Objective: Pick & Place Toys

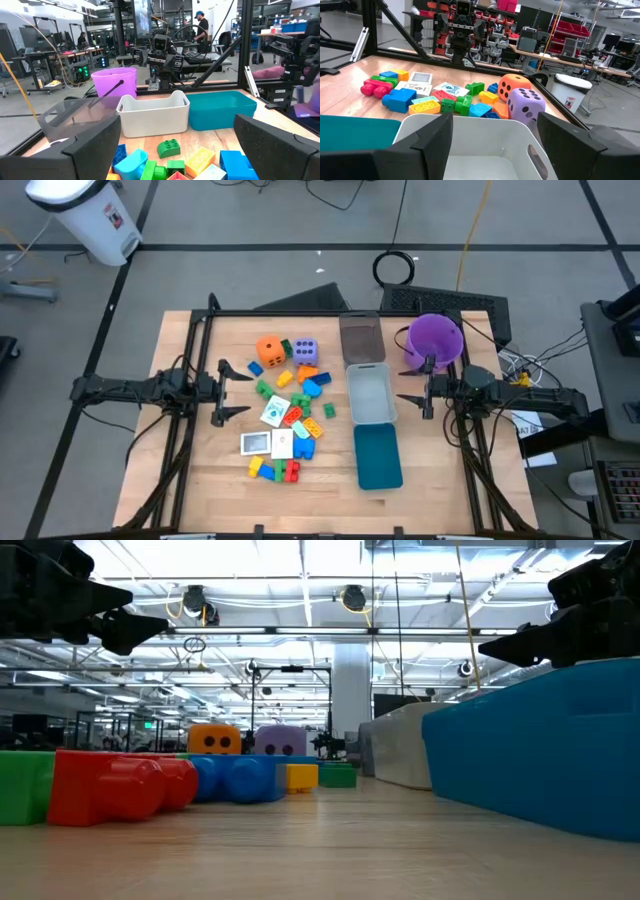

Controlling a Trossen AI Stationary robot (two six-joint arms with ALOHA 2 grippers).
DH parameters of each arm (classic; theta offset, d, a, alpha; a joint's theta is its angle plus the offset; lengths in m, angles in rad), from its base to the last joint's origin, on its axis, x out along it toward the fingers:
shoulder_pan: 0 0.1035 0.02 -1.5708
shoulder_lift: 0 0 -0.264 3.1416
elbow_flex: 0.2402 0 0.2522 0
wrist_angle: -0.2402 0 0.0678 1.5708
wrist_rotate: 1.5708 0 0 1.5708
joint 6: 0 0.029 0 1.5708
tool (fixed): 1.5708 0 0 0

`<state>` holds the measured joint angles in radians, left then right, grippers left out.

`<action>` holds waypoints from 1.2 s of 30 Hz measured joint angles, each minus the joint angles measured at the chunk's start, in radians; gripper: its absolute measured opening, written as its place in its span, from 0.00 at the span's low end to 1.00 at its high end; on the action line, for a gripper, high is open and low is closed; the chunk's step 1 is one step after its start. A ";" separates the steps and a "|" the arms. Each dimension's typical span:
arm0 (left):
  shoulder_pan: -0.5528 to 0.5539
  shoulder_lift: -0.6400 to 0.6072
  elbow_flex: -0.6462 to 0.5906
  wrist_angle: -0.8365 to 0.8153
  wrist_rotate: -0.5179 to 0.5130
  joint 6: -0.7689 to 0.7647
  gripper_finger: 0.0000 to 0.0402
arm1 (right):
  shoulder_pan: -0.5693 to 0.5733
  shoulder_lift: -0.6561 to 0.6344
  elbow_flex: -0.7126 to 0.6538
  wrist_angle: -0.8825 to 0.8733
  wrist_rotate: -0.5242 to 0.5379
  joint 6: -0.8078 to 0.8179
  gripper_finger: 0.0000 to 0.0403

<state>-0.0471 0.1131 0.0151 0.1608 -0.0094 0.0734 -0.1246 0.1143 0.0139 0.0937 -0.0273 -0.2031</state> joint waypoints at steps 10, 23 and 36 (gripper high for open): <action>0.000 0.000 0.000 0.000 0.000 0.000 0.98 | 0.000 0.000 0.000 0.000 0.000 0.000 0.65; 0.000 0.000 0.000 0.075 -0.045 0.140 0.98 | 0.000 0.000 0.000 0.000 0.000 0.000 0.65; 0.000 0.000 0.000 0.257 -0.080 -0.047 0.98 | 0.000 0.000 0.000 0.000 0.000 0.000 0.65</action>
<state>-0.0475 0.1131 0.0147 0.4180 -0.0891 0.0268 -0.1246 0.1146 0.0139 0.0935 -0.0269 -0.2029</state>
